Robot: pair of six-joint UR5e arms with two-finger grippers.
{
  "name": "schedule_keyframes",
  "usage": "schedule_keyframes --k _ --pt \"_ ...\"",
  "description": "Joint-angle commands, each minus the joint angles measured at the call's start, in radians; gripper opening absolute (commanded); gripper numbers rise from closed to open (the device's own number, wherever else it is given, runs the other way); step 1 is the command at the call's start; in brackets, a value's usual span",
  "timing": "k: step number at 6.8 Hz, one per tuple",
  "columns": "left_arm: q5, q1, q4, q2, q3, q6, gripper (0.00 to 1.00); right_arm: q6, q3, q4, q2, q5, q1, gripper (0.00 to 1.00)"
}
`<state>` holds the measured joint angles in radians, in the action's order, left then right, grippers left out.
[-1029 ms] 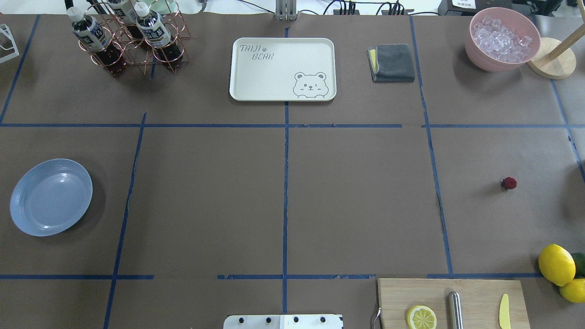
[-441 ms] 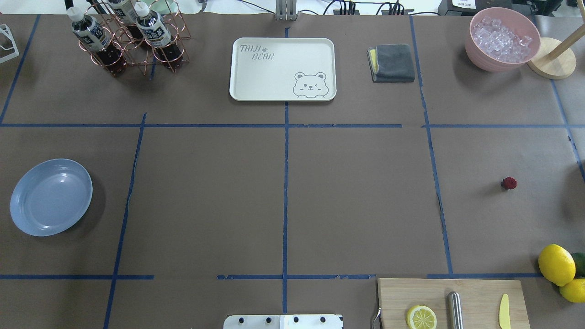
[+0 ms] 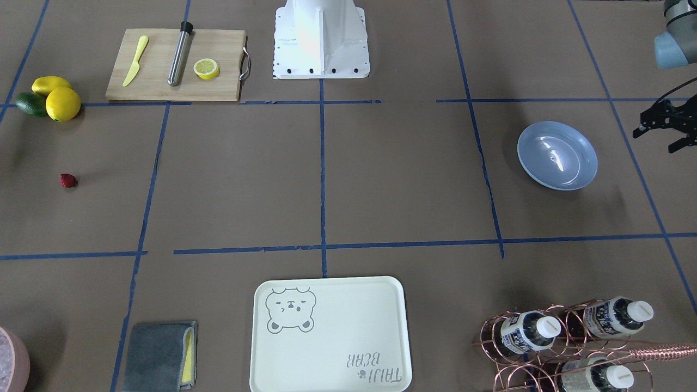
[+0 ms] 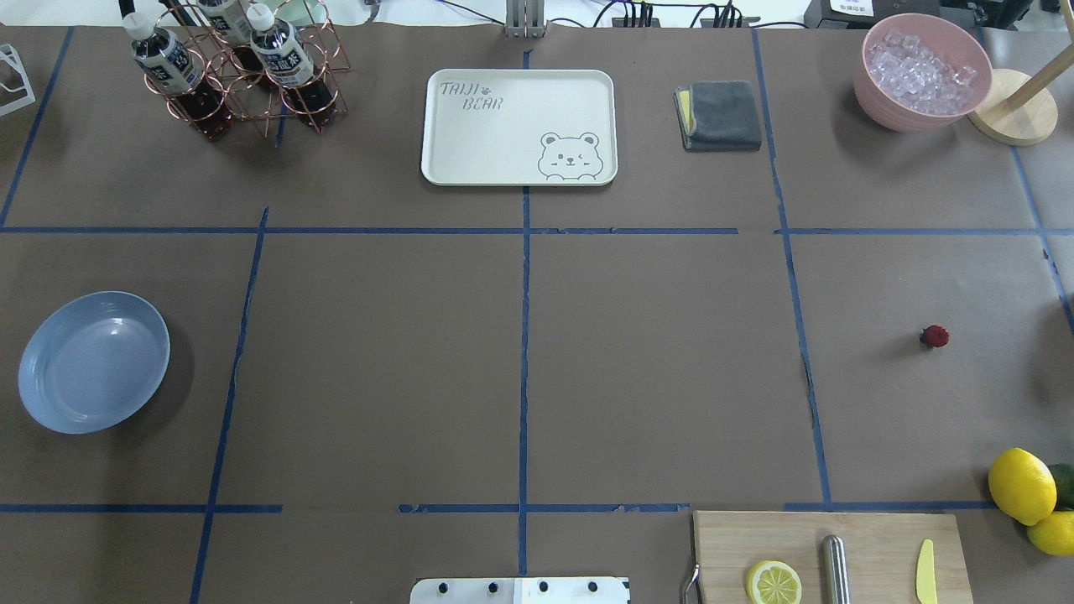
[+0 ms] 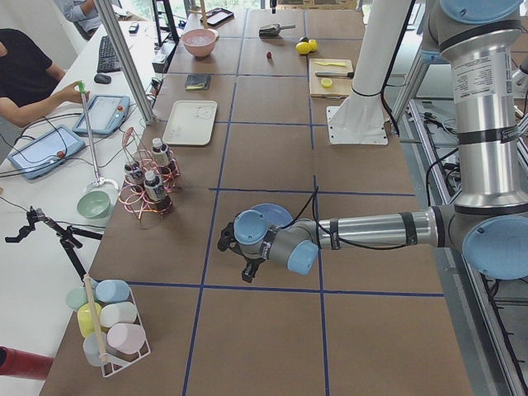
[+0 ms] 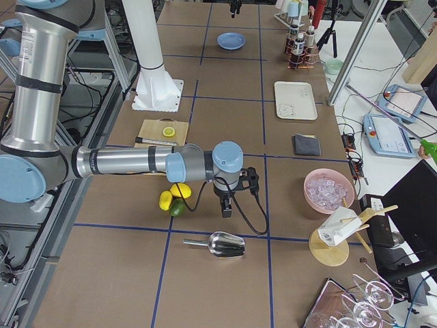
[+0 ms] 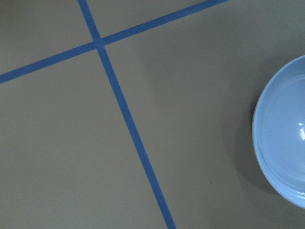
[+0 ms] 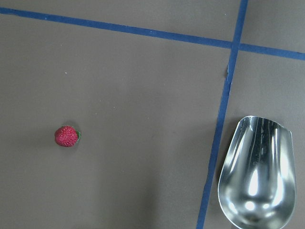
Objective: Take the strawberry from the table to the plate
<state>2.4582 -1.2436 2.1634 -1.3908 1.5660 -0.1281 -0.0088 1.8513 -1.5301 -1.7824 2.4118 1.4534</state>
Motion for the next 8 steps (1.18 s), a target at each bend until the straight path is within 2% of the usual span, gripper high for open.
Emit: schedule_keyframes --k 1,2,4,5,6,7,8 --pt "-0.033 0.160 0.187 -0.016 -0.026 -0.157 1.00 0.001 0.002 0.001 0.000 0.001 -0.001 1.00" --pt "-0.115 0.235 0.237 -0.026 -0.047 -0.192 1.00 0.000 0.000 0.001 0.000 0.001 -0.001 1.00" --pt "-0.130 0.242 0.239 -0.030 -0.053 -0.273 1.00 0.001 0.002 0.002 0.000 0.001 -0.001 1.00" --pt "-0.130 0.242 0.239 -0.031 -0.055 -0.322 0.92 0.000 0.002 0.002 0.000 0.001 -0.002 1.00" --pt "-0.130 0.242 0.239 -0.031 -0.053 -0.350 0.61 0.000 0.002 0.002 0.000 0.001 -0.001 1.00" --pt "-0.131 0.242 0.237 -0.031 -0.058 -0.361 0.43 0.000 0.002 0.002 0.000 0.001 -0.002 1.00" --pt "-0.131 0.242 0.233 -0.033 -0.067 -0.361 0.46 0.000 0.002 0.001 0.000 0.001 -0.002 1.00"
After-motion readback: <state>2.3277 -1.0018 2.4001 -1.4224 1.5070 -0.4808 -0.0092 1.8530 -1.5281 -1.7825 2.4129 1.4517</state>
